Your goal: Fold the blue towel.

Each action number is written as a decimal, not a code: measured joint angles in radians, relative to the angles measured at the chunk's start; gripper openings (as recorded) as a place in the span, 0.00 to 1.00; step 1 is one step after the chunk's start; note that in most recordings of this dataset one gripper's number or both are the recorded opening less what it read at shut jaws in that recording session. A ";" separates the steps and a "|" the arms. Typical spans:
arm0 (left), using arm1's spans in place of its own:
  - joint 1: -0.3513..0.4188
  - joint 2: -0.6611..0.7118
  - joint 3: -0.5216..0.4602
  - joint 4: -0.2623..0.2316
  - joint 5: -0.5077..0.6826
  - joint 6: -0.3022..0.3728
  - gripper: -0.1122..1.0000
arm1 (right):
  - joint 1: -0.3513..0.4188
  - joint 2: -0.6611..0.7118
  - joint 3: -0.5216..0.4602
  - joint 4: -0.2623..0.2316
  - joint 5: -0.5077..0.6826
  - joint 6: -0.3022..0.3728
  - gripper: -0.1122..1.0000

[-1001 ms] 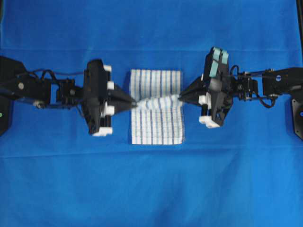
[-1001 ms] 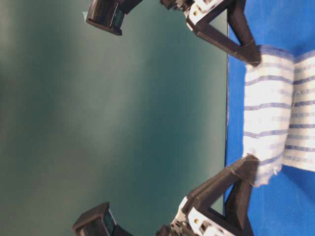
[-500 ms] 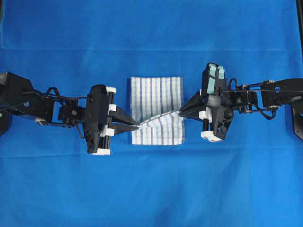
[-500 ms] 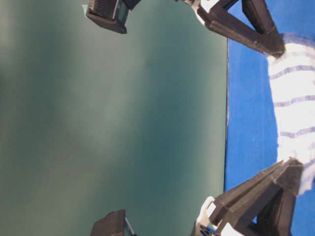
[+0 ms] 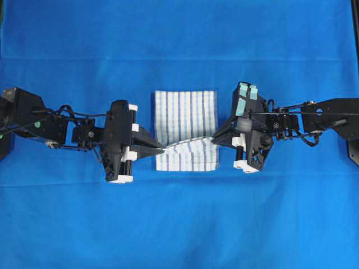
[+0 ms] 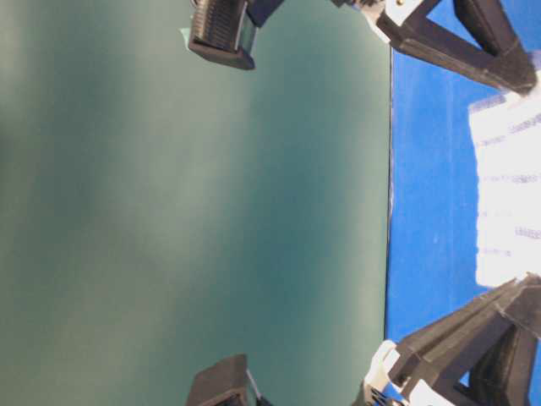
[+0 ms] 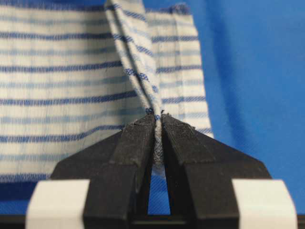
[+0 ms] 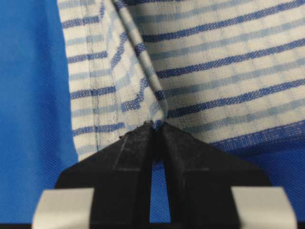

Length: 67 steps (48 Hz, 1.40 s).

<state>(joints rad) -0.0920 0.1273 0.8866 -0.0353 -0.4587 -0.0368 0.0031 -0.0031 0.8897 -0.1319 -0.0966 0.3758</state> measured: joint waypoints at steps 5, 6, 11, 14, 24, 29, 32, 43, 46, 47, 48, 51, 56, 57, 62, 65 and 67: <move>0.000 0.003 0.002 -0.002 0.005 -0.003 0.21 | 0.003 0.003 -0.002 0.000 0.006 0.002 0.31; 0.000 0.002 0.008 0.000 0.006 -0.005 0.27 | 0.005 0.003 0.003 0.000 0.009 0.003 0.37; -0.005 0.006 0.009 0.000 0.008 -0.006 0.54 | 0.005 0.006 0.005 0.002 0.021 0.005 0.63; -0.006 0.006 0.009 0.000 0.008 -0.008 0.71 | 0.009 0.006 0.003 0.000 0.021 0.005 0.69; -0.009 -0.034 0.017 0.002 0.035 0.000 0.75 | 0.018 -0.021 -0.005 0.000 0.032 0.002 0.65; -0.009 -0.100 0.029 0.002 0.069 0.012 0.75 | 0.028 -0.078 -0.014 0.000 0.061 -0.009 0.65; -0.009 -0.158 0.044 0.003 0.098 0.015 0.75 | 0.034 -0.114 -0.018 -0.003 0.081 -0.012 0.65; -0.009 -0.394 0.104 0.005 0.175 0.032 0.75 | 0.037 -0.279 -0.028 -0.051 0.169 -0.011 0.65; -0.009 -0.471 0.127 0.005 0.190 0.041 0.75 | 0.037 -0.322 -0.028 -0.063 0.184 -0.012 0.65; -0.009 -0.495 0.137 0.005 0.193 0.043 0.75 | 0.037 -0.341 -0.028 -0.069 0.192 -0.012 0.65; -0.009 -0.520 0.144 0.005 0.196 0.044 0.75 | 0.037 -0.356 -0.026 -0.074 0.198 -0.012 0.65; -0.009 -0.594 0.169 0.005 0.201 0.052 0.74 | 0.037 -0.410 -0.028 -0.091 0.216 -0.012 0.65; -0.009 -0.716 0.219 0.005 0.207 0.055 0.74 | 0.037 -0.509 -0.011 -0.118 0.242 -0.012 0.65; -0.009 -0.739 0.229 0.005 0.209 0.055 0.74 | 0.035 -0.529 -0.005 -0.123 0.245 -0.011 0.65; -0.006 -0.848 0.259 0.005 0.236 0.055 0.74 | 0.026 -0.626 0.026 -0.144 0.255 -0.011 0.65; -0.005 -0.917 0.272 0.005 0.270 0.055 0.74 | 0.020 -0.695 0.049 -0.158 0.265 -0.012 0.65; -0.005 -0.966 0.278 0.005 0.304 0.055 0.74 | 0.020 -0.744 0.061 -0.169 0.273 -0.012 0.65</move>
<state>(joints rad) -0.0966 -0.8391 1.1643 -0.0307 -0.1549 0.0184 0.0230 -0.7470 0.9511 -0.3007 0.1764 0.3636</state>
